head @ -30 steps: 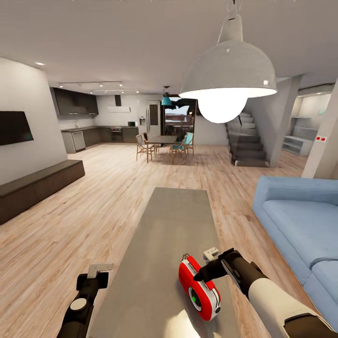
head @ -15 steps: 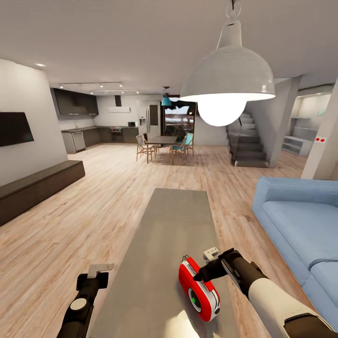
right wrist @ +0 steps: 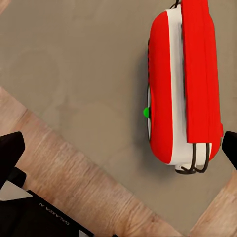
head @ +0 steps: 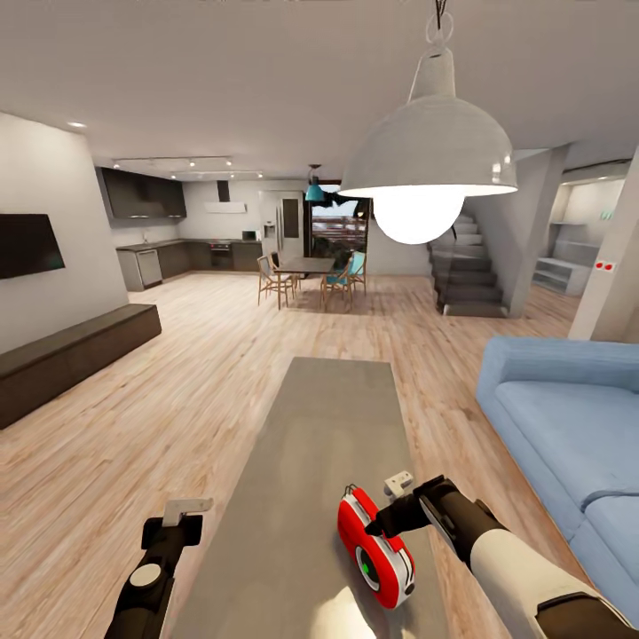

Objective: Turn on the radio receiver that's on the table in the living room.

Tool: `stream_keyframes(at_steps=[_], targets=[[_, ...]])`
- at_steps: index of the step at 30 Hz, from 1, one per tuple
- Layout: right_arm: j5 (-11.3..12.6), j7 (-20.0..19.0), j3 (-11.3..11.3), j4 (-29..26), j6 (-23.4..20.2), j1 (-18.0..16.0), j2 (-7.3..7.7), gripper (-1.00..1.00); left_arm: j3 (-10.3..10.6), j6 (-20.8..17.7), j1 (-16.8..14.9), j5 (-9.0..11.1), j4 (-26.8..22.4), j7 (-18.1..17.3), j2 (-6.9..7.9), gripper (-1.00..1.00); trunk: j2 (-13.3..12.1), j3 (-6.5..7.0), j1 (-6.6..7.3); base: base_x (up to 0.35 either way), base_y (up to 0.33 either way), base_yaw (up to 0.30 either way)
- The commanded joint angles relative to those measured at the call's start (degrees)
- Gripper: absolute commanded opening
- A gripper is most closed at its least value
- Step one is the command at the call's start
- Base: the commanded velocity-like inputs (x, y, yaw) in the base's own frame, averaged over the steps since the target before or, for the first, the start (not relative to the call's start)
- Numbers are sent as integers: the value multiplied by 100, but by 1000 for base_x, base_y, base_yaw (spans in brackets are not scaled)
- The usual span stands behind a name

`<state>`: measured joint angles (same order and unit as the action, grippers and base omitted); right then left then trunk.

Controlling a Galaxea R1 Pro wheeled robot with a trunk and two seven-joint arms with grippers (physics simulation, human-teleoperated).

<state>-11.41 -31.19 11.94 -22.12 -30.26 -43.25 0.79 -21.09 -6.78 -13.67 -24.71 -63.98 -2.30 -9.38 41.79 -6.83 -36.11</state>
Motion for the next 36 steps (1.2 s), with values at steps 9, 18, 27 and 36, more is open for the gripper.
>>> stream_keyframes(at_steps=[9, 18, 27, 36], targets=[[-2, 3, 1, 48, 52, 1, 0, 100, 8, -7, -2, 9, 0, -15, 6, -100, -363, 162, 198, -200, 132, 0], [-2, 4, 2, 49, 56, 1, 0, 100, 16, -6, 1, 10, 0, -16, 6, -100, -724, 324, 396, -181, 97, 0], [-2, 3, 2, 50, 57, 1, 0, 100, 17, 1, 0, 10, 0, -8, 4, -100, -1004, 449, 550, -24, 5, 0], [24, 213, -4, 897, 1168, 28, 0, 100, 39, 18, 0, 14, 0, 1, -10, -100, -1004, 449, 550, -1, 0, 0]])
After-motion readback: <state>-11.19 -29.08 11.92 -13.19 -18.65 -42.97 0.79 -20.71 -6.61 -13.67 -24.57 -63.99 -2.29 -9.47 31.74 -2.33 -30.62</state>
